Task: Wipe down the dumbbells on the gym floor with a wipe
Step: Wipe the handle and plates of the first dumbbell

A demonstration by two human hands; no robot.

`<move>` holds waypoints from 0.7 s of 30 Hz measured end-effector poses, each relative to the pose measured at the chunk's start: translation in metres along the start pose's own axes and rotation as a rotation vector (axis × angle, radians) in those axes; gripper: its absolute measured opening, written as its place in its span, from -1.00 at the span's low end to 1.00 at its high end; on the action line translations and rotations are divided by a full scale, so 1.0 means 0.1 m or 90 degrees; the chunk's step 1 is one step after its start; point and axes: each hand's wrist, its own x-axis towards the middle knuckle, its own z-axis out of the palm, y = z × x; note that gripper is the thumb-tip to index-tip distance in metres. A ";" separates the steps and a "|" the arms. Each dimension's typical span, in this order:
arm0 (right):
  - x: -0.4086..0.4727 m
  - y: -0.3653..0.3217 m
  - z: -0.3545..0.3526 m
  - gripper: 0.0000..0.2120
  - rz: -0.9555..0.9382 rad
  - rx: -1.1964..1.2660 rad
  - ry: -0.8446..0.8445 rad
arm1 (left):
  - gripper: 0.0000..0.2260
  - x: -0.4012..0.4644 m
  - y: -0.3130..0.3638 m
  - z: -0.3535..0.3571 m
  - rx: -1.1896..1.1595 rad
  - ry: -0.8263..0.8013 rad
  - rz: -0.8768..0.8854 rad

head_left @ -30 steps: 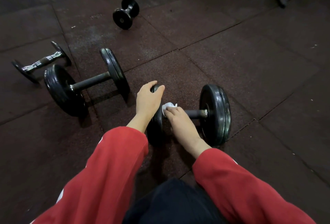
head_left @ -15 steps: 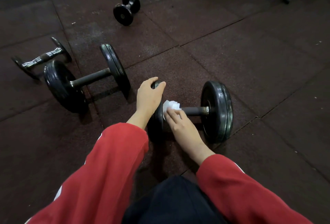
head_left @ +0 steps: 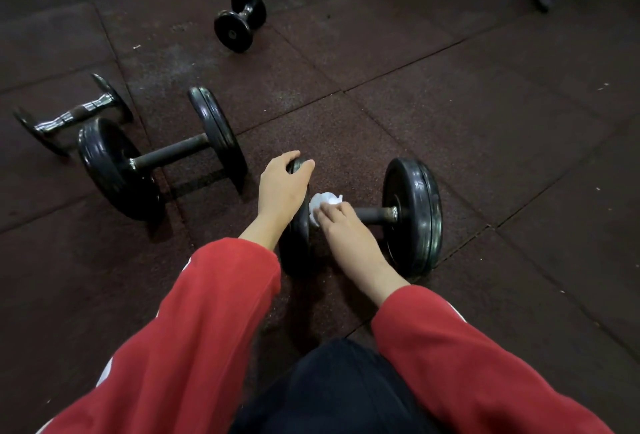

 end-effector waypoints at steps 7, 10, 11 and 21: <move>0.01 0.09 -0.04 -0.65 0.109 -0.126 0.010 | -0.61 0.01 0.01 0.00 0.002 -0.003 -0.002; 0.01 0.10 0.00 -0.66 0.038 -0.138 0.035 | -0.61 0.00 0.01 0.00 0.001 -0.001 -0.002; -0.03 0.09 0.01 -0.63 0.053 -0.133 0.041 | -0.61 -0.01 0.01 0.00 0.000 -0.002 -0.002; -0.07 0.07 -0.23 -0.55 0.249 -0.188 0.035 | -0.61 -0.02 0.01 -0.01 0.004 -0.012 -0.001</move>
